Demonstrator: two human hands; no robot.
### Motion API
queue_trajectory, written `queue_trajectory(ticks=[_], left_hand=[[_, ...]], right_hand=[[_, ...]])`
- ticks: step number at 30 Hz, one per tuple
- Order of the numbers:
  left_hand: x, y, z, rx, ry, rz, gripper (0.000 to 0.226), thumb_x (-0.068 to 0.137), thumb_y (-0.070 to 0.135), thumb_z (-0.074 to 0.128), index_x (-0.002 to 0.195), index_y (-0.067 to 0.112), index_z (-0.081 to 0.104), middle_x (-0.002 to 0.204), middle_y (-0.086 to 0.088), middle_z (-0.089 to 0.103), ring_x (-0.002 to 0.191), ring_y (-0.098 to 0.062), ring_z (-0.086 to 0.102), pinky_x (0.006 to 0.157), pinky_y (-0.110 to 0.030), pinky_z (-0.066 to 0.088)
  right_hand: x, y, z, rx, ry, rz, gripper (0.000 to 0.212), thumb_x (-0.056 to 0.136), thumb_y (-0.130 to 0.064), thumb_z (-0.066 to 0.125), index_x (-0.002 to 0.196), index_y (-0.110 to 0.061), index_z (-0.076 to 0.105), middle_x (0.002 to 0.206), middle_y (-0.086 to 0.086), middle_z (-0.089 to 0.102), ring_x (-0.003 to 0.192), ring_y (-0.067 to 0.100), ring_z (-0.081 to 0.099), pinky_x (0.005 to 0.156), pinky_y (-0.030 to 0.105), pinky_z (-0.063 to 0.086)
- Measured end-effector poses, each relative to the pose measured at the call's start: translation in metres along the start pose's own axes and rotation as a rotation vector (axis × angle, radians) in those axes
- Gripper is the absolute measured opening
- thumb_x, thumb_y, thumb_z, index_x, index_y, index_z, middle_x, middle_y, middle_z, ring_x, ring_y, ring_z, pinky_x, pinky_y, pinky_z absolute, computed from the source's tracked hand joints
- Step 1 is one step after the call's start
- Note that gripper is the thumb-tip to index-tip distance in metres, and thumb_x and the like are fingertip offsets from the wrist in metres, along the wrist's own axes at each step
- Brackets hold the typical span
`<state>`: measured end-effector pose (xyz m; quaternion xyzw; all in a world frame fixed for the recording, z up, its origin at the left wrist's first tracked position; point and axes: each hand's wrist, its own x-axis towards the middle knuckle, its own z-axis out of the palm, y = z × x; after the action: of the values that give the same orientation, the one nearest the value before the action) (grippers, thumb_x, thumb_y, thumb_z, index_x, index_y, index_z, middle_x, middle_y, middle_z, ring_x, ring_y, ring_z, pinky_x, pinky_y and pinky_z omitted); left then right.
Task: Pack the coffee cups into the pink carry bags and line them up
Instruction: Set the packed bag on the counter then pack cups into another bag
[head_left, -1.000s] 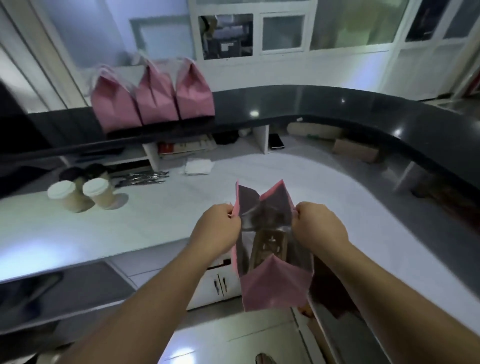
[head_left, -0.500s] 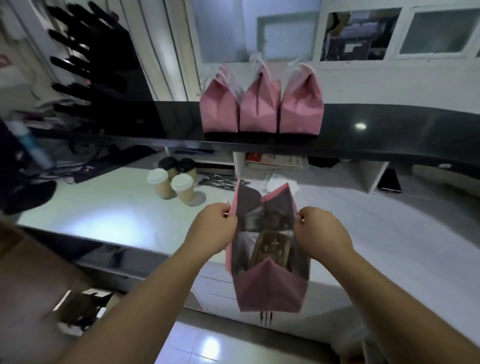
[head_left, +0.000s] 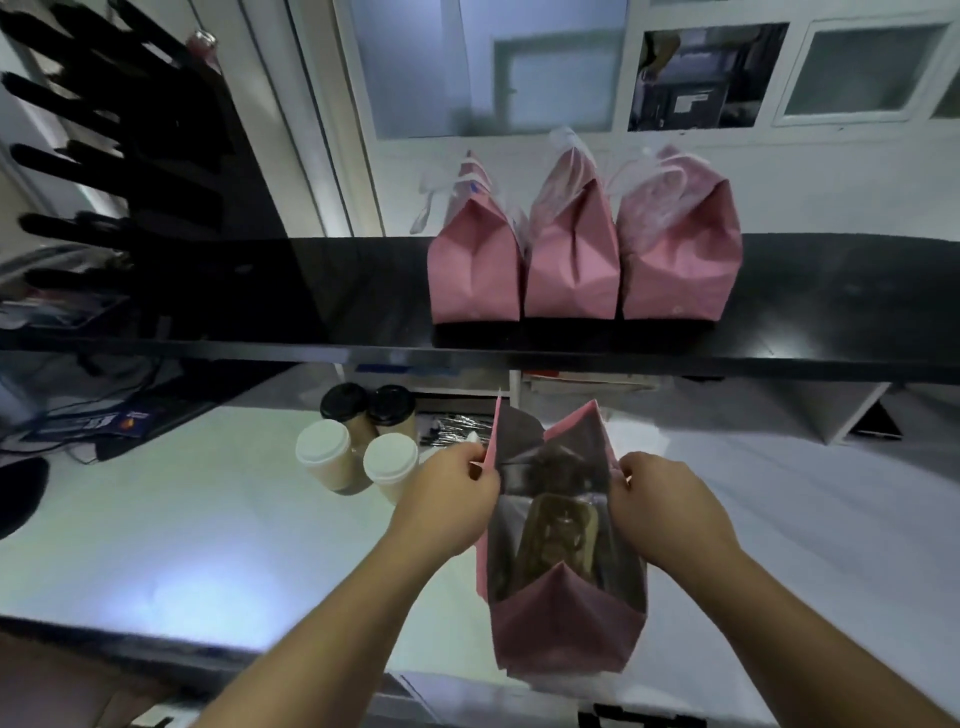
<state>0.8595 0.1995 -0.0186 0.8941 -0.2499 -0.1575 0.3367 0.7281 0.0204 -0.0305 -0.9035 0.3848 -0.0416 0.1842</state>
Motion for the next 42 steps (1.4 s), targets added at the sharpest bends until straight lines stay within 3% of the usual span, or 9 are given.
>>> queue_trajectory(ticks=[4, 8, 13, 20, 23, 28, 32, 36, 42], left_hand=[[0.034, -0.018, -0.009, -0.007, -0.036, 0.052, 0.019, 0.097, 0.029, 0.055, 0.081, 0.038, 0.061, 0.068, 0.016, 0.064, 0.057, 0.007, 0.06, 0.036, -0.009, 0.032], [0.056, -0.026, -0.012, -0.022, -0.087, 0.073, 0.017, 0.098, 0.035, 0.055, 0.107, 0.039, 0.07, 0.088, 0.021, 0.071, 0.072, 0.001, 0.065, 0.053, -0.019, 0.043], [0.07, -0.034, -0.007, -0.058, -0.121, 0.055, 0.025, 0.097, 0.041, 0.056, 0.119, 0.04, 0.069, 0.106, 0.02, 0.072, 0.086, 0.0, 0.066, 0.057, -0.02, 0.046], [0.071, -0.035, 0.0, -0.092, -0.116, 0.032, 0.031, 0.095, 0.053, 0.063, 0.124, 0.043, 0.064, 0.102, 0.026, 0.065, 0.087, 0.002, 0.065, 0.054, -0.013, 0.047], [0.069, -0.036, -0.002, -0.066, -0.116, 0.069, 0.033, 0.089, 0.063, 0.065, 0.118, 0.047, 0.062, 0.1, 0.031, 0.064, 0.079, 0.004, 0.068, 0.05, -0.009, 0.046], [0.068, -0.045, -0.01, -0.149, -0.039, 0.093, 0.029, 0.082, 0.078, 0.052, 0.091, 0.051, 0.059, 0.091, 0.03, 0.066, 0.078, 0.006, 0.065, 0.053, -0.012, 0.048], [0.098, -0.081, -0.016, -0.068, 0.118, -0.005, 0.01, 0.094, 0.051, 0.057, 0.095, 0.041, 0.06, 0.089, 0.02, 0.069, 0.076, -0.002, 0.065, 0.063, -0.032, 0.053], [0.131, -0.13, -0.014, 0.366, -0.004, -0.076, 0.058, 0.091, 0.039, 0.068, 0.143, 0.021, 0.052, 0.14, -0.005, 0.058, 0.125, -0.029, 0.057, 0.1, -0.04, 0.048], [0.152, -0.159, -0.003, 0.59, -0.155, -0.147, 0.093, 0.083, 0.049, 0.072, 0.157, 0.018, 0.027, 0.16, -0.012, 0.035, 0.145, -0.038, 0.036, 0.118, -0.045, 0.033]], right_hand=[[0.019, -0.022, 0.011, -0.001, 0.004, 0.041, 0.027, 0.102, -0.038, 0.044, 0.087, -0.028, 0.063, 0.07, -0.01, 0.062, 0.06, 0.011, 0.061, 0.05, 0.026, 0.045], [0.03, -0.032, 0.017, -0.016, 0.008, 0.081, 0.025, 0.103, -0.038, 0.046, 0.088, -0.027, 0.064, 0.07, -0.01, 0.062, 0.059, 0.01, 0.06, 0.048, 0.024, 0.04], [0.04, -0.035, 0.02, -0.019, -0.013, 0.089, 0.025, 0.104, -0.038, 0.045, 0.09, -0.027, 0.063, 0.071, -0.01, 0.064, 0.06, 0.01, 0.061, 0.05, 0.023, 0.042], [0.049, -0.028, 0.025, -0.005, -0.061, 0.041, 0.027, 0.104, -0.039, 0.047, 0.099, -0.025, 0.07, 0.078, -0.007, 0.068, 0.061, 0.007, 0.06, 0.051, 0.022, 0.044], [0.054, -0.022, 0.024, 0.01, -0.058, 0.029, 0.03, 0.103, -0.042, 0.046, 0.096, -0.025, 0.07, 0.078, -0.007, 0.071, 0.062, 0.011, 0.064, 0.059, 0.032, 0.058], [0.058, -0.013, 0.024, 0.014, -0.063, 0.021, 0.032, 0.101, -0.047, 0.046, 0.092, -0.027, 0.07, 0.077, -0.007, 0.071, 0.063, 0.012, 0.065, 0.063, 0.038, 0.061], [0.056, -0.009, 0.025, 0.012, -0.059, 0.015, 0.031, 0.101, -0.044, 0.045, 0.089, -0.027, 0.068, 0.077, -0.007, 0.069, 0.064, 0.011, 0.063, 0.061, 0.036, 0.059], [0.052, -0.007, 0.024, 0.014, -0.058, 0.011, 0.029, 0.101, -0.043, 0.046, 0.086, -0.03, 0.066, 0.072, -0.012, 0.066, 0.061, 0.007, 0.06, 0.054, 0.03, 0.054], [0.051, -0.008, 0.02, 0.005, -0.057, 0.027, 0.03, 0.1, -0.047, 0.047, 0.091, -0.029, 0.069, 0.077, -0.012, 0.069, 0.064, 0.008, 0.063, 0.062, 0.037, 0.06]])
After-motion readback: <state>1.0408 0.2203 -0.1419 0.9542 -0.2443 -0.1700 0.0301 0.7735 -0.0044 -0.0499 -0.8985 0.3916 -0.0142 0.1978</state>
